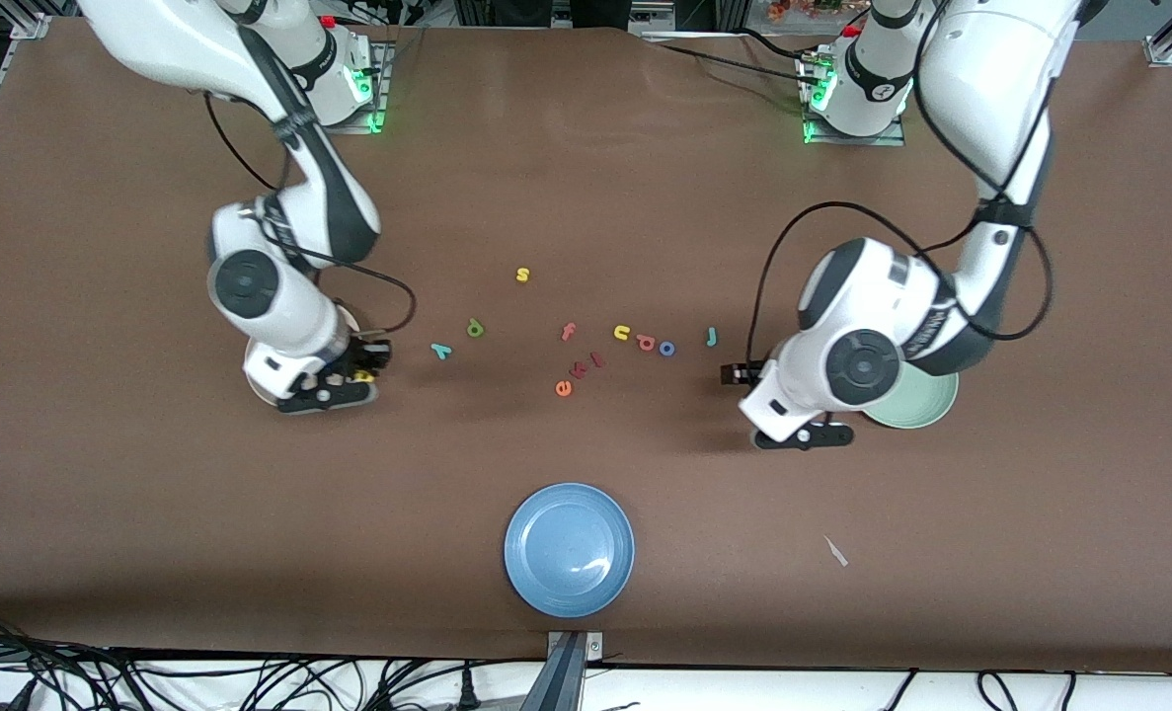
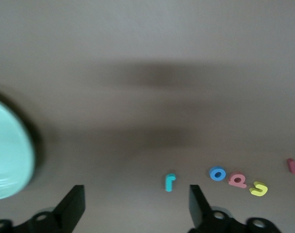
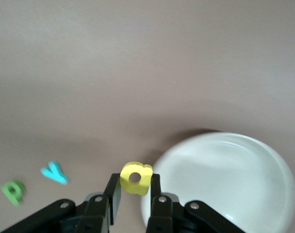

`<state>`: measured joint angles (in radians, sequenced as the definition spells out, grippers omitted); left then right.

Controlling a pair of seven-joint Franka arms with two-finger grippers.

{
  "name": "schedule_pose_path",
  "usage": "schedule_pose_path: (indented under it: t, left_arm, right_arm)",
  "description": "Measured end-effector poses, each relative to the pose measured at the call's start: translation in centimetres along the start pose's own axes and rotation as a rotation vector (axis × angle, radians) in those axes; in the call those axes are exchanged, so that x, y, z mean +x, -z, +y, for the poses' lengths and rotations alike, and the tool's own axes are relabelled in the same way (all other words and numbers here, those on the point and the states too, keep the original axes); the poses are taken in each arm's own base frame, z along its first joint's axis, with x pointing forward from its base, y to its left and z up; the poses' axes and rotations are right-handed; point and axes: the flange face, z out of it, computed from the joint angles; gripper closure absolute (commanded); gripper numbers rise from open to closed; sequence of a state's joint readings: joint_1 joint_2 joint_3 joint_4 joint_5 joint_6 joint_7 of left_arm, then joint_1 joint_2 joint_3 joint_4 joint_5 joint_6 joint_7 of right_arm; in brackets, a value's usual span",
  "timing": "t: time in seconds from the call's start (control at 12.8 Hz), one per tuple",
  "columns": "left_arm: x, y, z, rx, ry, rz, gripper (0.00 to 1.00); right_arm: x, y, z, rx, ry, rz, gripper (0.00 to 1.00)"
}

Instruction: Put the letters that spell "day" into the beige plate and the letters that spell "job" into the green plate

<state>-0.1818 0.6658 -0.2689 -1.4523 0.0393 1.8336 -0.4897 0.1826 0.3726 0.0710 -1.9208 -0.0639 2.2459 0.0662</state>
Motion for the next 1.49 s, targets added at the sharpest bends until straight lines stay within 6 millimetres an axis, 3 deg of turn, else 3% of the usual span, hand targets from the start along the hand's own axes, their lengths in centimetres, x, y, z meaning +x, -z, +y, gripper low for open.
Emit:
schedule_pose_path:
  t: [0.08, 0.16, 0.24, 0.31, 0.39, 0.63, 0.78, 0.86, 1.1, 1.33, 1.49]
  left_arm:
    - [-0.7, -1.6, 0.6, -0.002, -0.006, -0.003, 0.08]
    - [-1.5, -3.0, 1.0, -0.004, -0.012, -0.004, 0.08]
    - [-2.4, -4.3, 1.3, -0.007, -0.019, -0.003, 0.08]
    - [-3.4, -5.7, 1.6, -0.012, -0.026, 0.004, 0.08]
    - [-4.4, -7.2, 1.8, -0.019, -0.023, 0.018, 0.08]
    - [-6.6, -12.2, 1.5, -0.046, -0.006, 0.061, 0.10]
    - [-7.3, -13.8, 1.2, -0.053, 0.006, 0.069, 0.21]
    - [-7.4, -14.0, 1.1, -0.052, 0.009, 0.068, 0.28]
    - [-7.4, -14.2, 1.1, -0.055, 0.014, 0.072, 0.35]
    - [-7.3, -14.3, 1.6, -0.080, 0.028, 0.106, 0.41]
    - [-7.4, -14.5, 1.7, -0.083, 0.035, 0.108, 0.59]
  right_arm:
    - [-1.1, 1.0, 2.6, -0.003, 0.024, -0.016, 0.81]
    - [-2.7, 1.2, 5.3, -0.002, 0.040, -0.033, 0.65]
    - [-4.3, 0.7, 7.5, 0.000, 0.043, -0.055, 0.35]
    - [-5.8, -0.1, 8.9, 0.003, 0.037, -0.075, 0.17]
    - [-6.7, -0.8, 9.5, 0.005, 0.031, -0.087, 0.13]
    - [-7.1, -1.4, 8.6, 0.009, 0.011, -0.097, 0.13]
    - [-6.7, -1.1, 5.6, 0.016, -0.047, -0.086, 0.13]
    - [-6.4, -0.9, 3.1, 0.019, -0.084, -0.078, 0.13]
    - [-5.6, -1.0, -4.9, 0.032, -0.171, -0.037, 0.13]
    - [-4.7, -3.8, -10.8, 0.061, -0.201, 0.000, 0.13]
    - [-4.4, -6.7, -11.9, 0.083, -0.203, 0.013, 0.14]
